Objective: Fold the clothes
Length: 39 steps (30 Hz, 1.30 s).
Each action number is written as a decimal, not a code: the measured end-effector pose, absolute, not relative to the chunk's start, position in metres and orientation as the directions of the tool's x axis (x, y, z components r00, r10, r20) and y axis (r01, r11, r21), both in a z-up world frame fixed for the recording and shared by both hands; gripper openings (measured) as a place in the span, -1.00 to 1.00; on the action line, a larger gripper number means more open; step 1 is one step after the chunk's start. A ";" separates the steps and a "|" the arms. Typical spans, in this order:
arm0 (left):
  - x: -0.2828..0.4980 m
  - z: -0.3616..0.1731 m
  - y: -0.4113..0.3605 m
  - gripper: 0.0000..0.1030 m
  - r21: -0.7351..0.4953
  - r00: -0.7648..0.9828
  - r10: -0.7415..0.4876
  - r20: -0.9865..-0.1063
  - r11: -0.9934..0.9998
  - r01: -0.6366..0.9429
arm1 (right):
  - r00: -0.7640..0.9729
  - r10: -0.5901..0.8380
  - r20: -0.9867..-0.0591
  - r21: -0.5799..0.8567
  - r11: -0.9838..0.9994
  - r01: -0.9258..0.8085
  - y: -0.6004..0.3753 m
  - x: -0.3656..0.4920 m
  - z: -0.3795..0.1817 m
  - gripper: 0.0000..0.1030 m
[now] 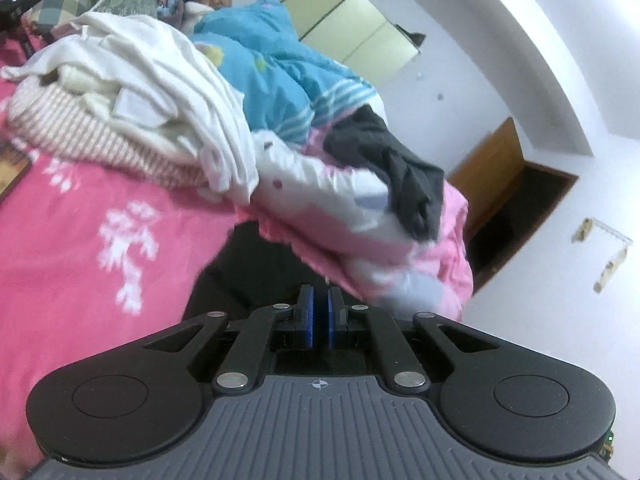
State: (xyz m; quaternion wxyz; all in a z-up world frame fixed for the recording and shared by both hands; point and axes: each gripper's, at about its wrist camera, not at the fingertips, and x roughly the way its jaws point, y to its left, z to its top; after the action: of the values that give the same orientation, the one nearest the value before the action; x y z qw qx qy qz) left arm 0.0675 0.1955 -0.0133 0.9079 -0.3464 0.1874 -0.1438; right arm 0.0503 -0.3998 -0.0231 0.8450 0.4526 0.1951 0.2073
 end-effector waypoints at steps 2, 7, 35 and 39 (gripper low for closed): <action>0.095 -0.010 0.195 -0.91 -0.682 0.892 -0.384 -0.238 0.720 0.128 | 0.840 0.526 -0.138 0.849 0.500 -0.174 -0.400 0.080 -0.022 -0.99; 0.174 -0.010 0.194 -0.91 -0.681 0.897 -0.367 -0.248 0.724 0.108 | 0.843 0.520 -0.137 0.855 0.492 -0.164 -0.401 0.166 -0.023 -0.99; 0.196 -0.039 0.219 0.01 -0.705 0.827 -0.370 -0.423 0.708 -0.043 | 0.796 0.447 -0.408 0.823 0.557 0.109 -0.392 0.243 -0.065 0.25; 0.152 -0.064 0.200 0.01 -0.688 0.758 -0.419 -0.500 0.724 -0.054 | 0.700 0.520 -0.490 0.816 0.556 0.159 -0.368 0.192 -0.077 0.32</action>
State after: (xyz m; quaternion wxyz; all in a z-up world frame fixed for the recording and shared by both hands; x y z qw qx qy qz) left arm 0.1525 0.2000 -0.0637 0.8671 -0.3564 0.3318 -0.1051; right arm 0.1918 -0.3679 -0.0773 0.8003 0.4576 0.3707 0.1126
